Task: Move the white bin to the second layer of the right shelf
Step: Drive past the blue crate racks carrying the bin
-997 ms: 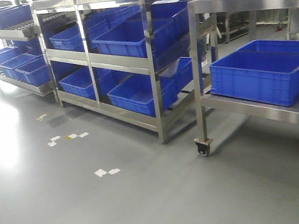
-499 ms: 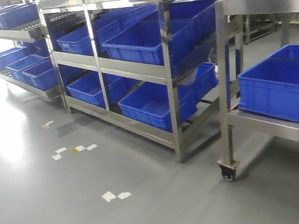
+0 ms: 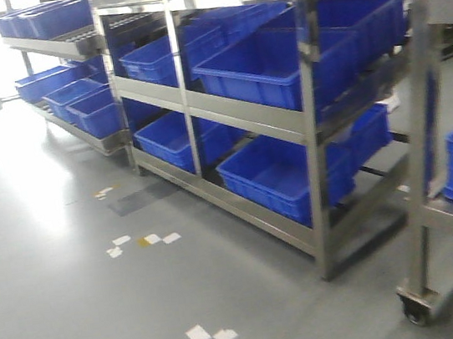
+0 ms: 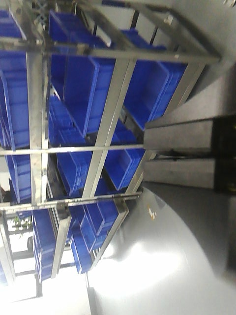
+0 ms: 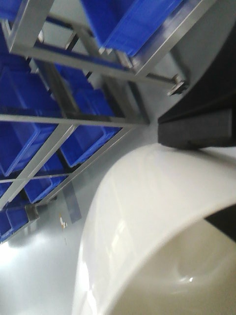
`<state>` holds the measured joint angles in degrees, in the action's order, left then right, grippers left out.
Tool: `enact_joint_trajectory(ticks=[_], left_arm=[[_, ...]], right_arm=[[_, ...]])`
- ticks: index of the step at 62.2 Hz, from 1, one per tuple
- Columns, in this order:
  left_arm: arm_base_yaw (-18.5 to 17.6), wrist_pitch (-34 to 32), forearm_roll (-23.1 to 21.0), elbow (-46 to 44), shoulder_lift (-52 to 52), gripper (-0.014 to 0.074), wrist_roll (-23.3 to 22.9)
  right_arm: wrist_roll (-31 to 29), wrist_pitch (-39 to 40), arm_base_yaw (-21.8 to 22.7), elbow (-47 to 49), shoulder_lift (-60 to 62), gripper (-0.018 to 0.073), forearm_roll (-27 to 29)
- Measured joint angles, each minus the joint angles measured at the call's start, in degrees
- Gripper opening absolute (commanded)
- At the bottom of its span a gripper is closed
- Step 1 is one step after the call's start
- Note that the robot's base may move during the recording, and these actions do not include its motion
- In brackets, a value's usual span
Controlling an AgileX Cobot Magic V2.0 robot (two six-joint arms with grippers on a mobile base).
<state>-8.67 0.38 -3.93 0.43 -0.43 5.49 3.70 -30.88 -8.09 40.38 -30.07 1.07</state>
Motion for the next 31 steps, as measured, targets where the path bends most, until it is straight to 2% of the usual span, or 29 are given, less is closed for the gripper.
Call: enact_joint_trajectory(ticks=[31], left_arm=[[0.0,0.0,0.0,0.0,0.0,0.0085,0.0]], right_arm=[[0.0,0.0,0.0,0.0,0.0,0.0052,0.0]])
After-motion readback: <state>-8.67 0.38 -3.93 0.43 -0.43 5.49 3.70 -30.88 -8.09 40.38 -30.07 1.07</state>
